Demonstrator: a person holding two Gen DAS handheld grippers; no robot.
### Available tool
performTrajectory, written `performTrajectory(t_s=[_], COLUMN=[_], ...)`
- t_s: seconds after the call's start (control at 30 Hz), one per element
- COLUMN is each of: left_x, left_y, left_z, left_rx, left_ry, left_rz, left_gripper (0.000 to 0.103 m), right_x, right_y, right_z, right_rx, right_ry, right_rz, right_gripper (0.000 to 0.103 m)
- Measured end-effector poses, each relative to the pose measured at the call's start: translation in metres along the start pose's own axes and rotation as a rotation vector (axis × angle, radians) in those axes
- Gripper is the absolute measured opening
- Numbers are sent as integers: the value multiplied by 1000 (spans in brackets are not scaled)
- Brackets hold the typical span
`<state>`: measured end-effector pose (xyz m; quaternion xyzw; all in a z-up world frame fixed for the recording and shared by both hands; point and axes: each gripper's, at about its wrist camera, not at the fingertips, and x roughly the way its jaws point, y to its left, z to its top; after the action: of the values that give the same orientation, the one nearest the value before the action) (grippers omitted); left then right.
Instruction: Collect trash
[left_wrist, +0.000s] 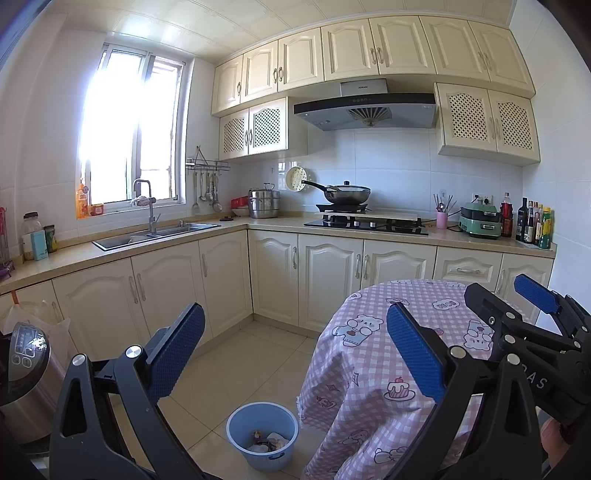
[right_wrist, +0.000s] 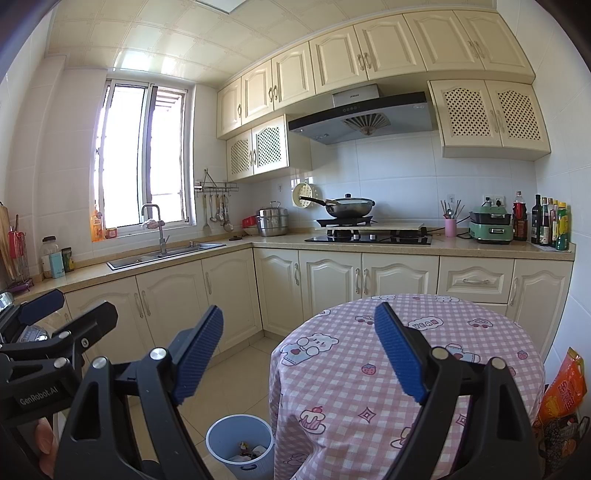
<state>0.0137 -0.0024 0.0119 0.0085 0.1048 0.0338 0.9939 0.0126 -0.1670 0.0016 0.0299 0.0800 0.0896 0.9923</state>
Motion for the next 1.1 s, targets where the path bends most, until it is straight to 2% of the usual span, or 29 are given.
performTrajectory(t_s=[1.1], left_x=[9], left_y=[8], left_z=[-2], left_rx=[-11], left_ry=[23], left_rz=[7], left_gripper=[95], right_x=[14], right_y=[-6], right_z=[0], right_rx=[1], right_ry=[20], right_rz=[11], right_gripper=[83])
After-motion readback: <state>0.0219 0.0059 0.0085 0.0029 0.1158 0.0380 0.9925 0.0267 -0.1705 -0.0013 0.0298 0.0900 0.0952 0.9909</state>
